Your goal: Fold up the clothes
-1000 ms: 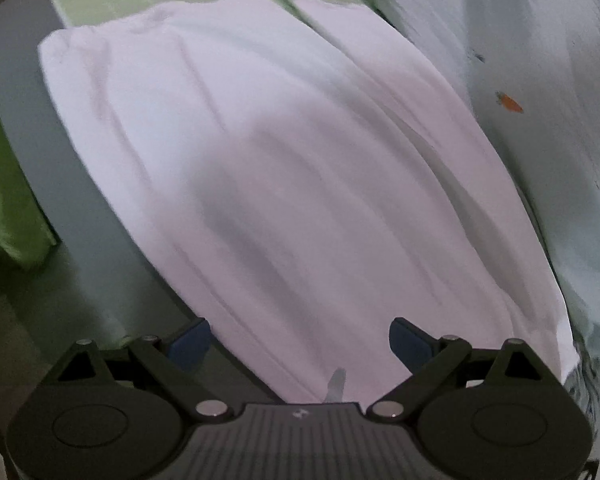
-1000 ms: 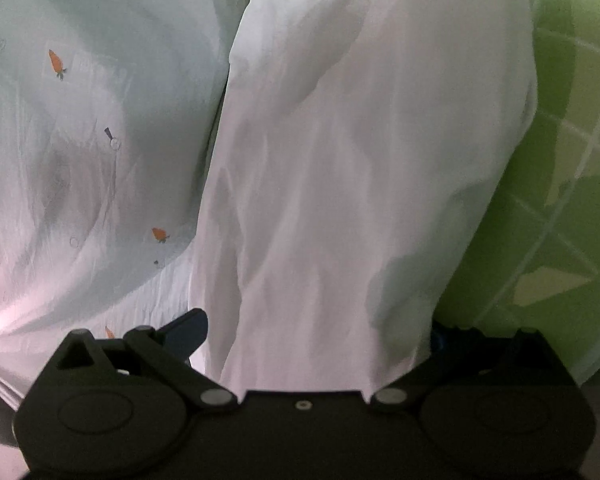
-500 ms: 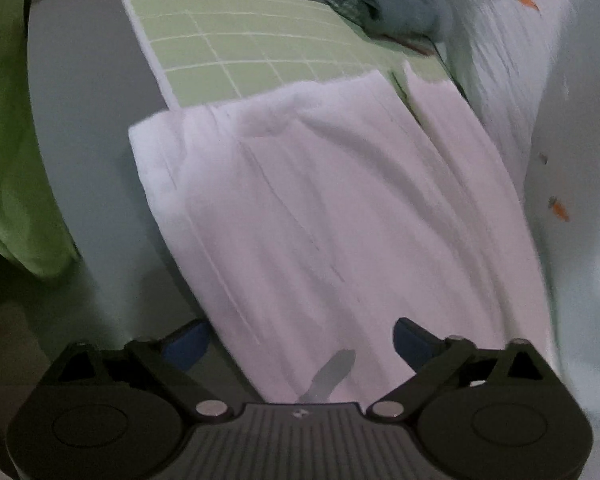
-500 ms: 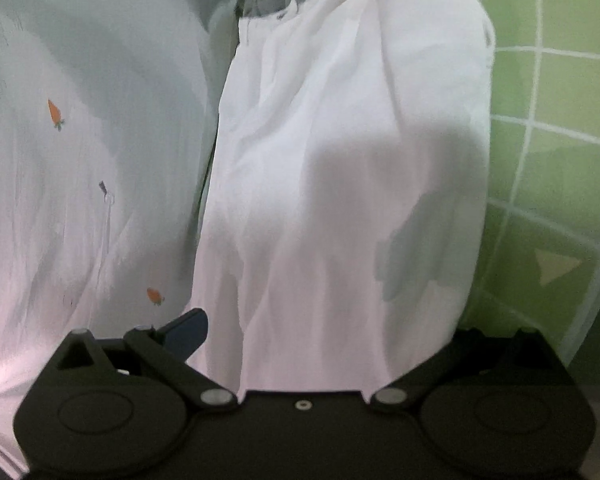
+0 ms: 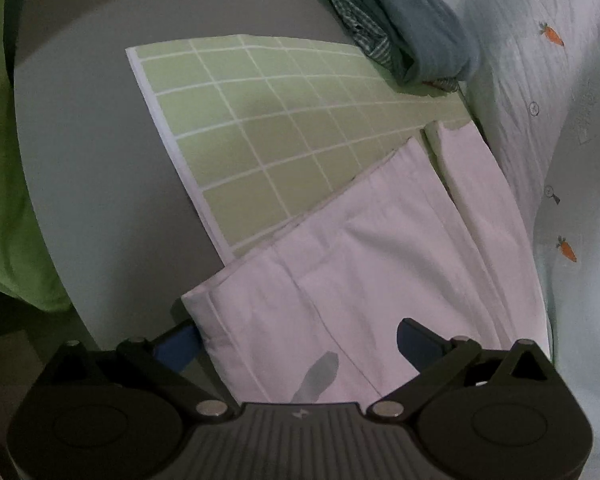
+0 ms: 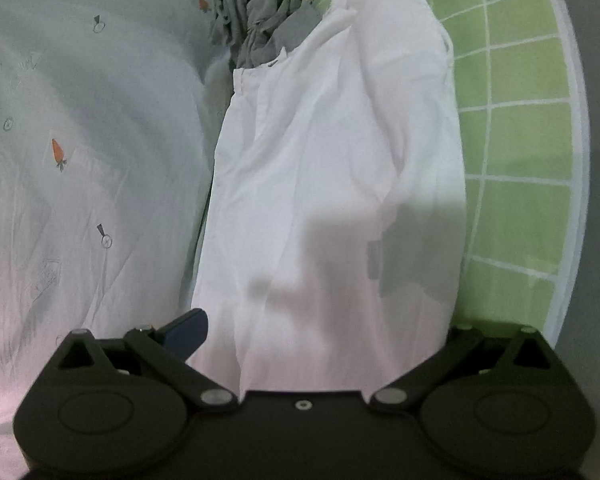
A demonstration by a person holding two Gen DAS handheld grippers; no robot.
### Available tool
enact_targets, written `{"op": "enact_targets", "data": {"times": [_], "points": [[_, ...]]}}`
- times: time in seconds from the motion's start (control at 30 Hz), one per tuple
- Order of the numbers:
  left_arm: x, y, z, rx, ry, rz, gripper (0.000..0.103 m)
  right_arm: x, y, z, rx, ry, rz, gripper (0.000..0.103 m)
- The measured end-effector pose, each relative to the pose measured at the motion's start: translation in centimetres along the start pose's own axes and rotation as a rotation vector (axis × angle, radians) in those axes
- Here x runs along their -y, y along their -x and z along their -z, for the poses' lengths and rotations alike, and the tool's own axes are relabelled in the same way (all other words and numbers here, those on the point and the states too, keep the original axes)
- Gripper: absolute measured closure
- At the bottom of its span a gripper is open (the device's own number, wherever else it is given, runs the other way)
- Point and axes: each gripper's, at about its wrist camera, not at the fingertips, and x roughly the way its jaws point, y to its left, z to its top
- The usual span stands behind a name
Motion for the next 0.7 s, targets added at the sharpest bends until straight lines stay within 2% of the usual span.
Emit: {"op": "enact_targets", "data": {"times": [0.1,0.2,0.3,0.37,0.4,0.6,0.67,0.7], "points": [[0.5,-0.4,-0.1,-0.007,-0.046,-0.024,0.003,0.2,0.4,0.1,0.014,-0.039,0.001,0.0],[1.3,-0.5,0.0,-0.017,-0.104,-0.092,0.011,0.5,0.5,-0.2,0.023,-0.063,0.003,0.0],[2.7,-0.9,0.4,-0.015,-0.205,-0.19,0.03,0.1,0.9,-0.9,0.072,-0.036,0.038,0.0],[2.5,-0.3,1.0,-0.004,-0.23,-0.235,0.043,-0.1,1.1,-1.4,0.104,-0.03,0.061,0.0],[2.4,-0.1,1.2,0.002,-0.242,-0.257,0.045,0.0,1.2,-1.8,0.114,-0.032,0.064,0.0],[2.2,0.3,1.4,0.045,-0.173,-0.326,0.066,0.8,1.2,-4.8,0.161,-0.047,0.066,0.0],[2.2,0.6,1.6,0.071,-0.144,-0.34,0.078,0.9,1.1,-5.9,0.17,-0.046,0.068,0.0],[2.2,0.8,1.6,0.084,-0.131,-0.337,0.081,0.8,0.9,-6.4,0.171,-0.03,0.081,0.0]]}}
